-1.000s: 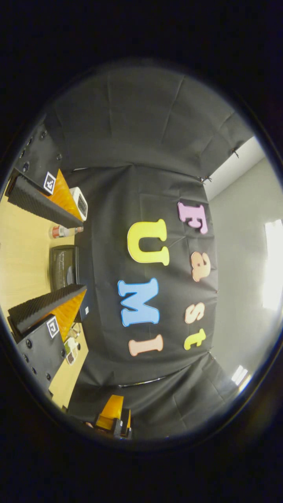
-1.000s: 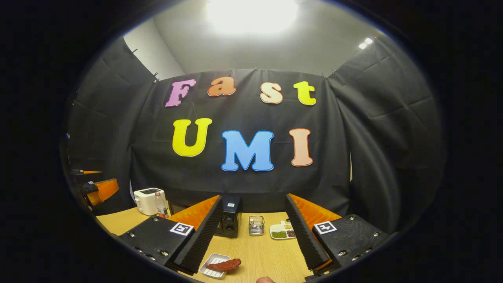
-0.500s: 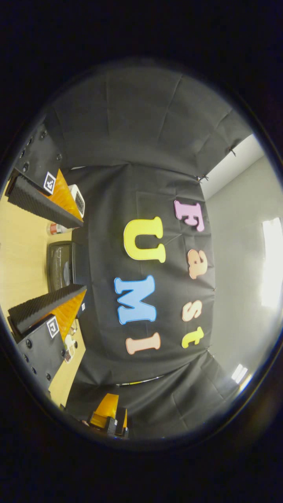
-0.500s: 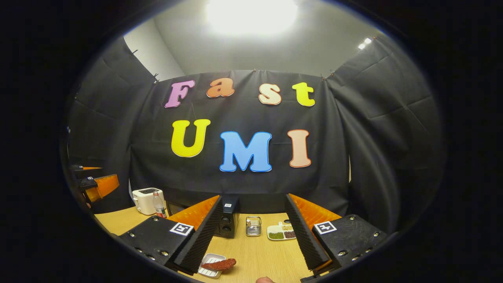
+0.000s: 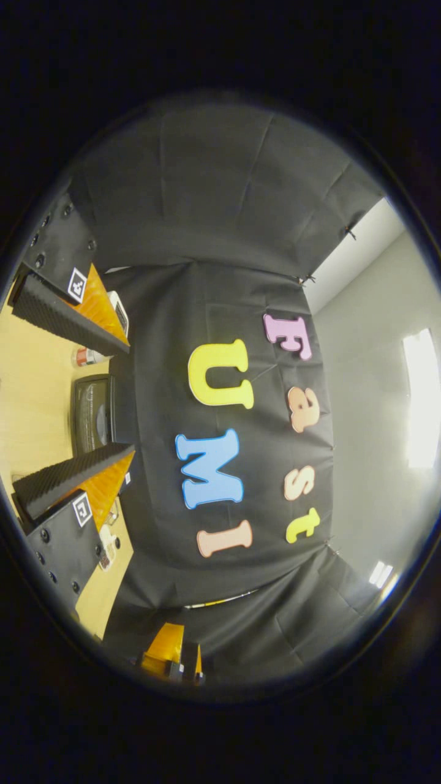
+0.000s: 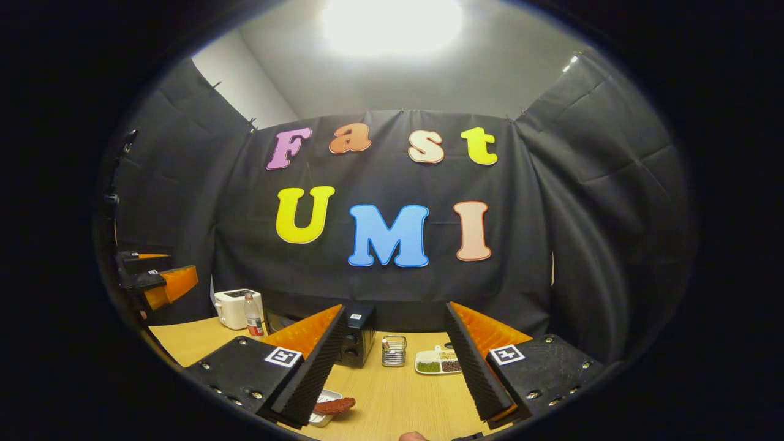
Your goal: Open the electric oven with the left hand, put the food in, and close the electric oven.
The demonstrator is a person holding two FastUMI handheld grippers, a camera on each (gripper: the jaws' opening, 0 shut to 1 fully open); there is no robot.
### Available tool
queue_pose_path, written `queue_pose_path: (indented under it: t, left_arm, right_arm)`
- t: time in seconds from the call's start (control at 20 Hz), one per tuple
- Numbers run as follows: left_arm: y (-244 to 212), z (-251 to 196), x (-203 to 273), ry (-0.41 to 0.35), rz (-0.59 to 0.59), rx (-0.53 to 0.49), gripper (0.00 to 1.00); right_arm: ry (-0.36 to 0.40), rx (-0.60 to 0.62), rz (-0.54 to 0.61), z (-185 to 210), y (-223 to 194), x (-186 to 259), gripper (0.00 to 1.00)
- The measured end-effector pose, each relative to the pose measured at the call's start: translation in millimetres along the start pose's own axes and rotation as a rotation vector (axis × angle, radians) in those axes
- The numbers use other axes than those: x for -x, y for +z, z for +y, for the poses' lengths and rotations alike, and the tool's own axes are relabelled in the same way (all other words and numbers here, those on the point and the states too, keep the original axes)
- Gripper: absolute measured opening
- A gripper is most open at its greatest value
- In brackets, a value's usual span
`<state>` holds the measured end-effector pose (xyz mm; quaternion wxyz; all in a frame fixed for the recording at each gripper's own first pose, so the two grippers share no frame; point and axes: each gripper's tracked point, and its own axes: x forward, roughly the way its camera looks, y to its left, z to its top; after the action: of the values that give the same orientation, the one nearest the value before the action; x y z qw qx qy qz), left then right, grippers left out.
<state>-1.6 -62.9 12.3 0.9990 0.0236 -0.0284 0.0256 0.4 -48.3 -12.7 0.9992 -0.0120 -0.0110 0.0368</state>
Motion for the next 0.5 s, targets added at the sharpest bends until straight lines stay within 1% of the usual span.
queue_pose_path:
  t: [0.2,0.25,0.3,0.35,0.5]
  left_arm:
    - [-9,-4,-15,0.007,0.020,0.003,1.00]
    - [-10,-6,-21,0.006,0.022,0.005,0.98]
    - [-12,-7,-27,0.003,0.025,0.008,0.96]
    - [-16,-9,-35,-0.002,0.028,0.011,1.00]
    - [-24,-15,-63,-0.029,0.029,0.014,1.00]
  right_arm:
    - [0.002,-0.020,0.013,-6,-4,1,0.96]
    - [-0.001,-0.020,0.015,-8,-7,-1,0.92]
    - [-0.009,-0.021,0.014,-11,-7,-3,0.96]
    - [-0.020,-0.023,0.015,-14,-8,-6,0.96]
    - [-0.056,-0.022,0.013,-19,-9,-11,0.96]
